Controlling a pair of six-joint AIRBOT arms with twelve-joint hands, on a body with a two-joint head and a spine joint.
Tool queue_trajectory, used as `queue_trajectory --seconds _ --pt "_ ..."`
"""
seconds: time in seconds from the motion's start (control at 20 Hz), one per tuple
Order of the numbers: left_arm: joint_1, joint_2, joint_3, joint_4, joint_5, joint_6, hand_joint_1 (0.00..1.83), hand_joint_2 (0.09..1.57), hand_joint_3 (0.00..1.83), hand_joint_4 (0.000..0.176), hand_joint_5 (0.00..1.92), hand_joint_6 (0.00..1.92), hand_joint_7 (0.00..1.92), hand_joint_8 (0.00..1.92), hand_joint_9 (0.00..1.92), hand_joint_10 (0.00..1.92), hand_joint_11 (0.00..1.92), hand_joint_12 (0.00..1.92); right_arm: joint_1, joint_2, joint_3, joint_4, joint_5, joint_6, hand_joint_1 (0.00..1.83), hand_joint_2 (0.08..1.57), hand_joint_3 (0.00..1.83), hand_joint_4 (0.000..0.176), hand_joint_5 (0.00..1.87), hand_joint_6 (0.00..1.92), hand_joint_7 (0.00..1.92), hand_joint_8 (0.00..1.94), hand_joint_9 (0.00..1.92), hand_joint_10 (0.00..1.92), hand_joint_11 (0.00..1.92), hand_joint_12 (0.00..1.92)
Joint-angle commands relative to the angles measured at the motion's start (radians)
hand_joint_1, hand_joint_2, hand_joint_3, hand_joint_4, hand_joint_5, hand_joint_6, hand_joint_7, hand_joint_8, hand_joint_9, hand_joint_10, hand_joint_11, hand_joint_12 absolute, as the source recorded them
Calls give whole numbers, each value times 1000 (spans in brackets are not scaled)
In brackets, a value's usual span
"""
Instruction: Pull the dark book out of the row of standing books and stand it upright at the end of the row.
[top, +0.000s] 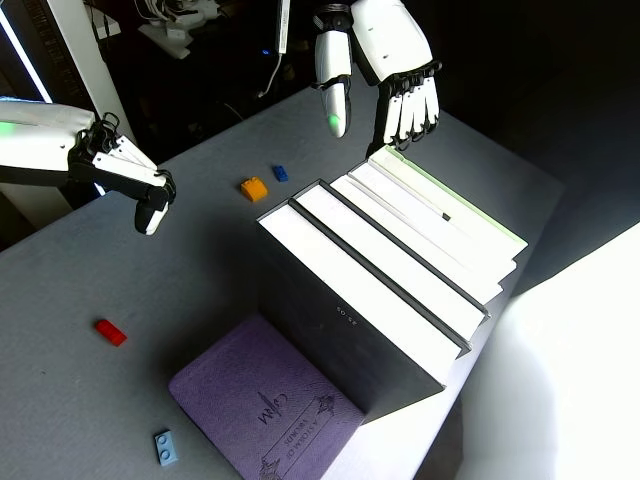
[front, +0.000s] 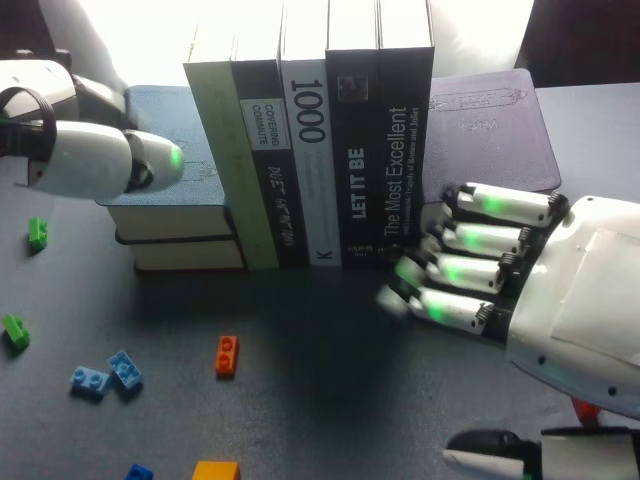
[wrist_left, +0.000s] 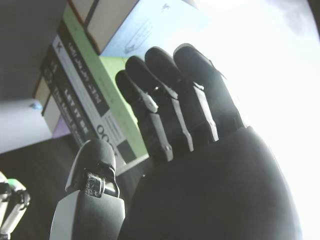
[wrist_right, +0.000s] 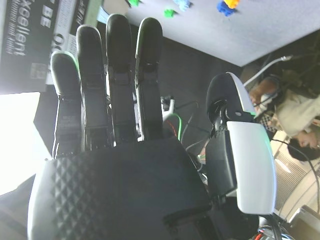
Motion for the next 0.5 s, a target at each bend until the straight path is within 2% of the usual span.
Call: queue_trajectory --seconds 0.0,0.05,0.3,0.4,0.45 --pt "-14 8 4 55 -31 0 0 1286 35 44 84 20 81 4 56 23 0 280 15 6 -7 -15 123 -2 0 1170 21 0 226 23 225 3 208 25 0 572" --pt "-14 8 4 55 -31 0 0 1292 33 35 89 20 74 0 57 21 0 278 15 6 -7 -15 126 -2 0 1174 14 0 203 9 205 2 187 11 0 542" --pt "-14 8 4 55 -31 0 0 1300 12 32 81 6 68 2 38 4 0 210 35 6 -16 -12 149 -33 0 1170 3 0 190 1 164 0 144 0 0 470" --pt "-14 8 4 55 -31 0 0 1305 6 30 98 6 76 2 60 6 0 336 87 -16 -20 107 140 -169 0 1167 1 0 182 0 162 0 137 0 0 470" --pt "-15 8 4 55 -31 0 0 1305 5 30 99 6 77 1 61 6 0 343 136 -39 -19 249 123 -295 0 1167 1 0 182 0 162 0 137 0 0 471"
